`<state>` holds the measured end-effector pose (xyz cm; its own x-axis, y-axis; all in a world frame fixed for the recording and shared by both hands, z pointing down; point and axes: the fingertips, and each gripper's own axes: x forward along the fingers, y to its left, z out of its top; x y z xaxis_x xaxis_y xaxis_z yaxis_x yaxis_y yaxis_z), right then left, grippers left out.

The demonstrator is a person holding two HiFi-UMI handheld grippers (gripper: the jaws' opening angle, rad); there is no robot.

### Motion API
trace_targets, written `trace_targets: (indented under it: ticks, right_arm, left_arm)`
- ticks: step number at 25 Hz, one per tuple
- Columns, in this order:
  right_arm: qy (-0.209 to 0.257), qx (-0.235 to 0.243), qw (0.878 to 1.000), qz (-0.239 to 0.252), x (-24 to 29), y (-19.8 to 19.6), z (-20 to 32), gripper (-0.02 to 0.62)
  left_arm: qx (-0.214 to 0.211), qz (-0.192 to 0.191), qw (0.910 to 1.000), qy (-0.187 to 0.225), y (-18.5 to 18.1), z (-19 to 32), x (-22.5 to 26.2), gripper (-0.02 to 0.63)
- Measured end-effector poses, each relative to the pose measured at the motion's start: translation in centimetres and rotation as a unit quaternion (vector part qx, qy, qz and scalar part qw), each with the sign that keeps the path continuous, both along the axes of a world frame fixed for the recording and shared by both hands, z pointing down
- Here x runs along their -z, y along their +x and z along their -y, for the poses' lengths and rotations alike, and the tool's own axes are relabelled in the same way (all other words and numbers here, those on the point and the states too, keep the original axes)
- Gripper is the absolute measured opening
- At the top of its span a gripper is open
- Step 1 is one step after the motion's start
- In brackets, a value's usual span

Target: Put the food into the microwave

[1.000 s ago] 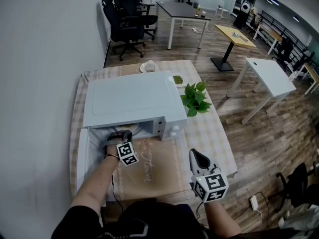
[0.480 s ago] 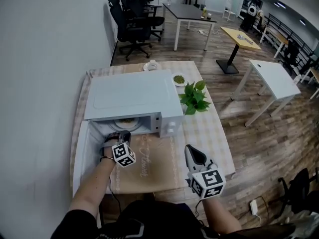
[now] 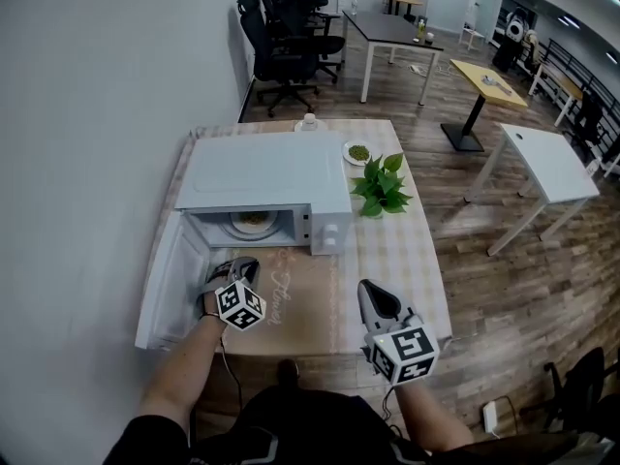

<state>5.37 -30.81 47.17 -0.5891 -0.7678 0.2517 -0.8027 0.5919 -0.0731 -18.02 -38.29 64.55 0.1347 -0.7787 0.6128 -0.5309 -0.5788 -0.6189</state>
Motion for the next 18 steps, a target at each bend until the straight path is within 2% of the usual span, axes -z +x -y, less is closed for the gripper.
trace_targets:
  ticks: [5,8,10,12,14,18]
  right_arm:
    - [0.005,0.023,1.000,0.009,0.8,1.0,-1.5,0.009]
    - [0.008,0.040,0.999,0.017,1.3,1.2,-2.7,0.009]
    - [0.010,0.050,0.999,0.019,1.6,1.4,-3.3,0.009]
    - [0.012,0.059,0.998,0.023,1.8,1.5,-3.9,0.009]
    - [0.015,0.068,0.997,0.029,2.1,1.5,-4.6,0.009]
    - [0.019,0.085,0.995,0.043,2.8,1.7,-6.1,0.009]
  left_arm:
    - [0.022,-0.042,0.9987,0.019,2.3,-3.8,2.5,0.021]
    - [0.040,-0.092,0.9946,0.026,3.8,-6.2,4.3,0.021]
    - [0.057,-0.139,0.9881,0.032,4.7,-7.7,5.6,0.012]
    - [0.071,-0.193,0.9780,0.038,5.6,-9.3,7.2,0.009]
    - [0.083,-0.249,0.9640,0.045,6.3,-11.1,9.2,0.009]
    - [0.118,-0.351,0.9260,0.072,7.3,-15.2,13.3,0.009]
